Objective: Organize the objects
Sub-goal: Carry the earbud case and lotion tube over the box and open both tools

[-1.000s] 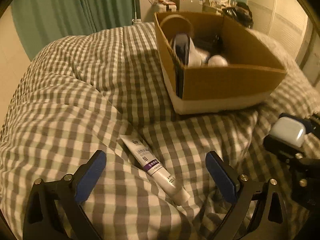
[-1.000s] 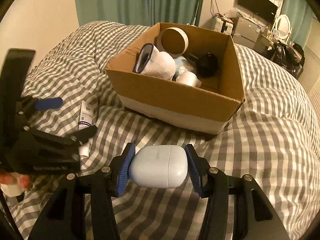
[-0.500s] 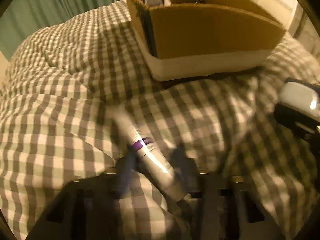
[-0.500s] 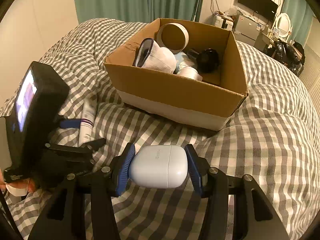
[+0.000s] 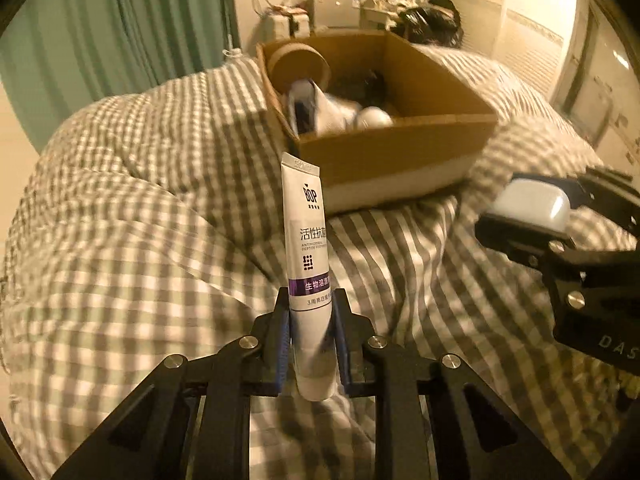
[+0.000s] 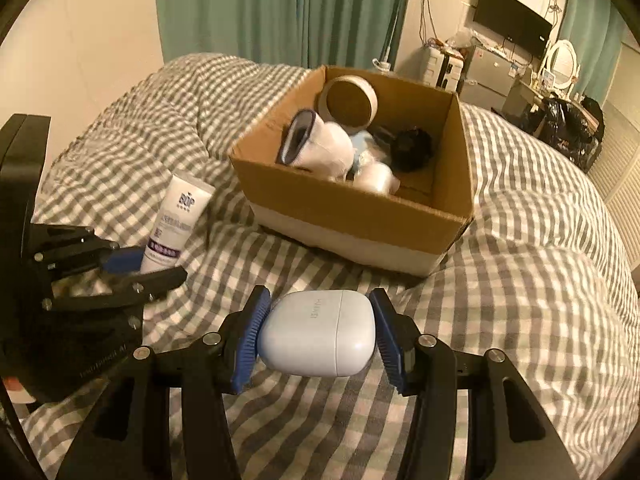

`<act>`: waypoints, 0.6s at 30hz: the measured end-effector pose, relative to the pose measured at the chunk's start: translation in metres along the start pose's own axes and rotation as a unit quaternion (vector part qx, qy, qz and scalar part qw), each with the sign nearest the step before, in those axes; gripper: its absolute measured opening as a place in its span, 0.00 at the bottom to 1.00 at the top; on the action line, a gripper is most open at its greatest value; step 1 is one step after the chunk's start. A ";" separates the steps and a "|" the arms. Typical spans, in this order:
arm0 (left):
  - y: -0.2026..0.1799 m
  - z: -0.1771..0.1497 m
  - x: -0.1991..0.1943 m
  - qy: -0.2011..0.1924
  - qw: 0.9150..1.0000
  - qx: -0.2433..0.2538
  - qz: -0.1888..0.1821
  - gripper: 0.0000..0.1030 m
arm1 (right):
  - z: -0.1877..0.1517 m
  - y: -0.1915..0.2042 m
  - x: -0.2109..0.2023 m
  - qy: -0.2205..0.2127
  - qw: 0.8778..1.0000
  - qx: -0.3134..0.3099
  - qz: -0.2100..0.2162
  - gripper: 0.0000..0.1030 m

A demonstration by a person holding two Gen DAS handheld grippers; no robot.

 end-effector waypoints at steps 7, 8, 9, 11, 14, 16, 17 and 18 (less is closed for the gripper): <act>0.004 0.043 -0.041 -0.052 0.999 -0.002 -0.016 0.19 | 0.029 -0.010 -0.028 -0.040 0.999 0.002 -0.005 0.49; 0.003 0.050 -0.045 -0.059 0.998 0.000 -0.014 0.19 | 0.034 -0.012 -0.031 -0.045 0.999 0.001 -0.007 0.49; 0.002 0.058 -0.049 -0.068 0.998 0.005 -0.011 0.19 | 0.041 -0.015 -0.034 -0.050 0.999 -0.002 -0.012 0.49; -0.001 0.075 -0.055 -0.085 0.996 0.011 -0.006 0.19 | 0.054 -0.021 -0.039 -0.061 0.998 -0.008 -0.021 0.49; -0.007 0.101 -0.058 -0.101 0.995 0.017 -0.003 0.19 | 0.075 -0.032 -0.042 -0.075 0.997 -0.009 -0.024 0.49; -0.011 0.121 -0.052 -0.109 0.994 0.021 -0.001 0.19 | 0.088 -0.041 -0.039 -0.080 0.996 -0.008 -0.026 0.49; -0.012 0.128 -0.050 -0.111 0.994 0.021 -0.001 0.19 | 0.093 -0.045 -0.037 -0.082 0.996 -0.007 -0.027 0.49; -0.014 0.139 -0.044 -0.112 0.994 0.021 -0.002 0.19 | 0.099 -0.050 -0.033 -0.083 0.996 -0.006 -0.028 0.49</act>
Point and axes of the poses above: each gripper's, at about its wrist camera, not at the fingertips, and x roughly the way its jaws point, y to its left, z to its top, the point moved 1 cm from there along x, roughly the way its jaws point, and after that the axes turned 8 degrees about -x, right-handed, at the moved point
